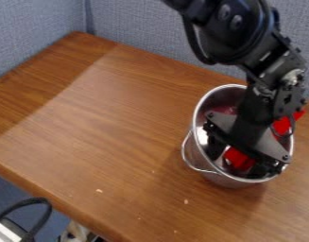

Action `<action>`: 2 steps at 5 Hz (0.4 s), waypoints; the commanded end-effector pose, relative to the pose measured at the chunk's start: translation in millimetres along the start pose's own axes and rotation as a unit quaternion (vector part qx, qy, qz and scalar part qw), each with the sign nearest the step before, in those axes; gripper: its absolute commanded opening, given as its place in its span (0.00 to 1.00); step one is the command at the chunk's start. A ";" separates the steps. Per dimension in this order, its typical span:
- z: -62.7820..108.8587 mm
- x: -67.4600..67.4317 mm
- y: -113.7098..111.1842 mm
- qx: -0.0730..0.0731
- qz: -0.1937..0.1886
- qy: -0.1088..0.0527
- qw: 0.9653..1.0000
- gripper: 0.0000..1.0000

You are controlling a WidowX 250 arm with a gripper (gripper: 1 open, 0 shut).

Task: Put the red object in the metal pot

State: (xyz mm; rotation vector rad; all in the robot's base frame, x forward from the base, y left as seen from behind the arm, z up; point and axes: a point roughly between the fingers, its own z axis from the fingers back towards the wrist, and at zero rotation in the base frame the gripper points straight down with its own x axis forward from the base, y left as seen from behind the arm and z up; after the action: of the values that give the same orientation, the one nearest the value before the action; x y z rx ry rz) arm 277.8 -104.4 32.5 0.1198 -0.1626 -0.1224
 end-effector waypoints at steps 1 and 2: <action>-12.0 -5.7 15.8 0.006 -0.004 0.009 1.000 1.00; -19.1 -11.6 20.7 0.005 -0.011 0.013 1.000 1.00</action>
State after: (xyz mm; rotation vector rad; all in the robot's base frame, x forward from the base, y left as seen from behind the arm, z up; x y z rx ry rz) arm 281.7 -99.6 29.5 0.0965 -0.1995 -0.1544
